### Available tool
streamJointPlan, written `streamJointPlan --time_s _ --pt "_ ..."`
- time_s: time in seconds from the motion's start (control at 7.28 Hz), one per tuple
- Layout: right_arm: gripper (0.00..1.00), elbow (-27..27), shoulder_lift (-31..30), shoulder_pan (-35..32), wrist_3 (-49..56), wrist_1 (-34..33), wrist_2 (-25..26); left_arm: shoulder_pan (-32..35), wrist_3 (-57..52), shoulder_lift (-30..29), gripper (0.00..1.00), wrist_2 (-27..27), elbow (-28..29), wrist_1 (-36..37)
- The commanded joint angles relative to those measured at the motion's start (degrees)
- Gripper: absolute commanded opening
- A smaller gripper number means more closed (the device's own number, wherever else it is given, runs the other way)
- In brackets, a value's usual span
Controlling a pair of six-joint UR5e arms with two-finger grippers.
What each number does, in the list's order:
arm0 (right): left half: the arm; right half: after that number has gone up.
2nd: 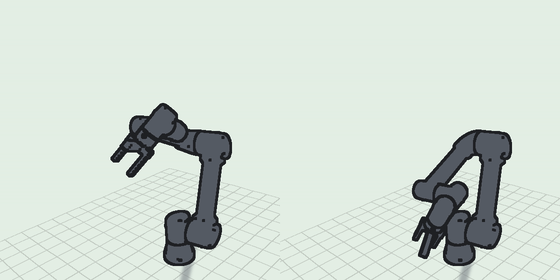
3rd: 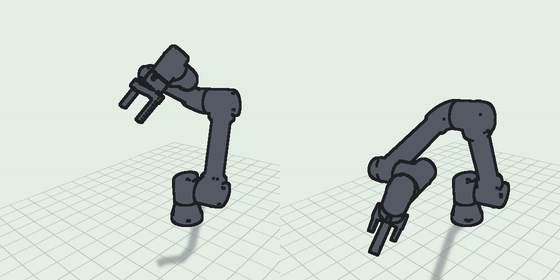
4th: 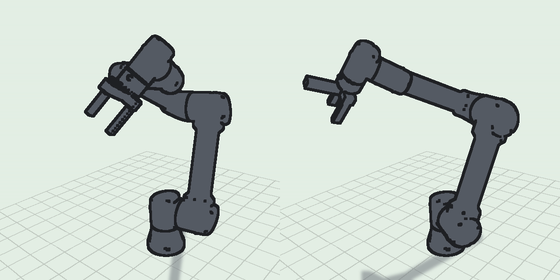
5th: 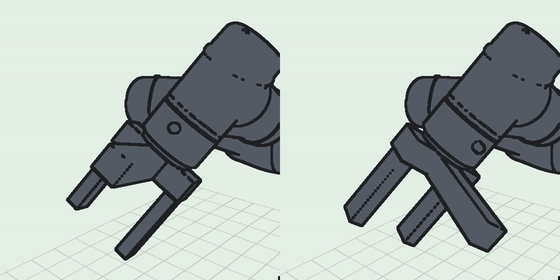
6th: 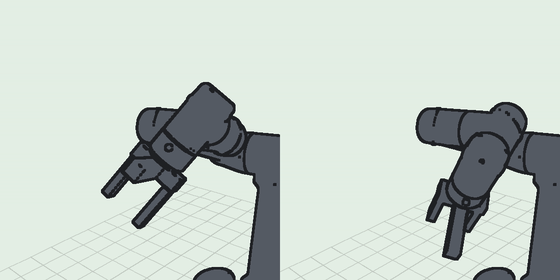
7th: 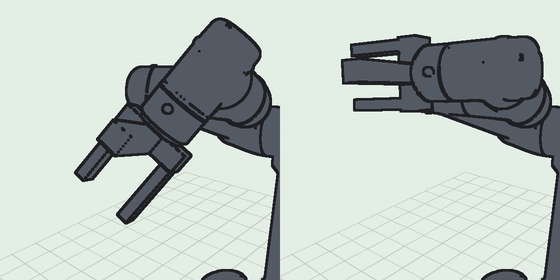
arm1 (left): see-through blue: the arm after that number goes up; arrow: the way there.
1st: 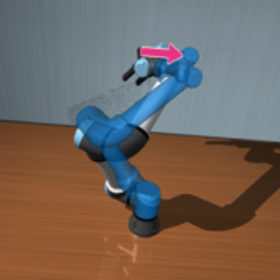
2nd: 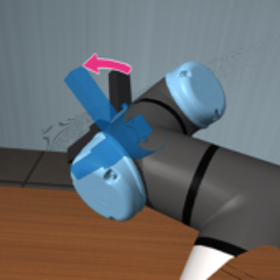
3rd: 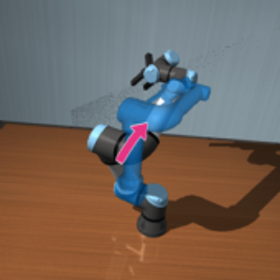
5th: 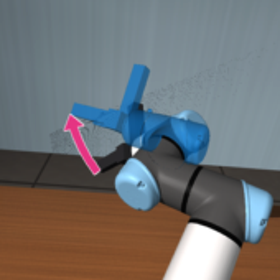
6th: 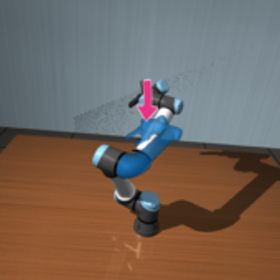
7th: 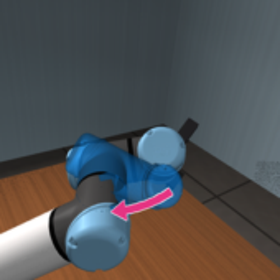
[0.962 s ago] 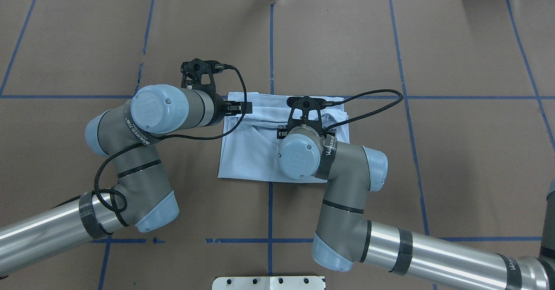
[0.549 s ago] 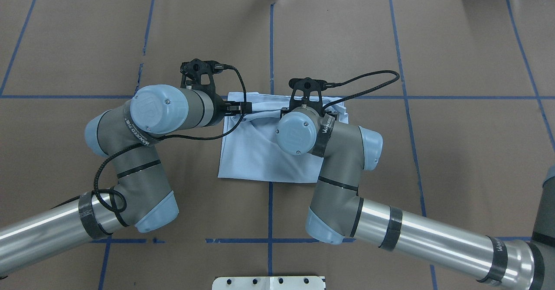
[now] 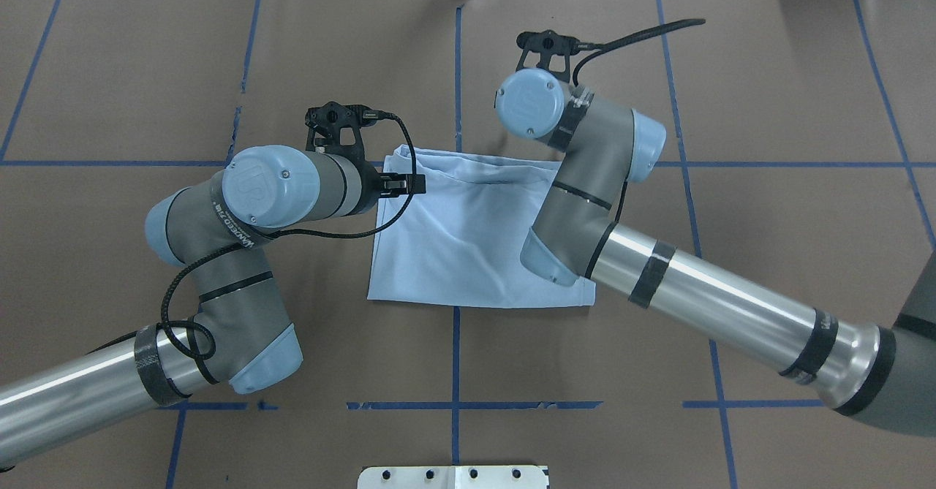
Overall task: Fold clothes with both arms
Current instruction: 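Release the shirt and raise the right gripper away while the left gripper holds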
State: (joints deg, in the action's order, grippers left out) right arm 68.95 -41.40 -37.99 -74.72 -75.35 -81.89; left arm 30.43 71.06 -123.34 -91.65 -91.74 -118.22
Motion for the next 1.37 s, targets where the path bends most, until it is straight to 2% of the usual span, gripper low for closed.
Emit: streamJointPlan --time_s 0.0,0.14,0.82,1.24 --pt "1.0 0.57 1.58 -5.06 1.5 0.38 -9.14 -1.16 3.54 -3.28 1.0 0.15 6.52 0.36" --pt "1.0 0.92 1.5 -5.16 1.42 0.47 -9.6 -1.25 3.82 -7.48 1.0 0.33 12.49 0.01" --pt "1.0 2.33 0.53 -5.08 1.51 0.47 -9.61 -0.12 2.95 -8.14 1.0 0.5 15.27 0.27" --pt "1.0 2.42 0.18 -5.08 1.86 0.47 -9.7 4.18 -1.78 -9.54 1.0 0.59 20.79 -0.25"
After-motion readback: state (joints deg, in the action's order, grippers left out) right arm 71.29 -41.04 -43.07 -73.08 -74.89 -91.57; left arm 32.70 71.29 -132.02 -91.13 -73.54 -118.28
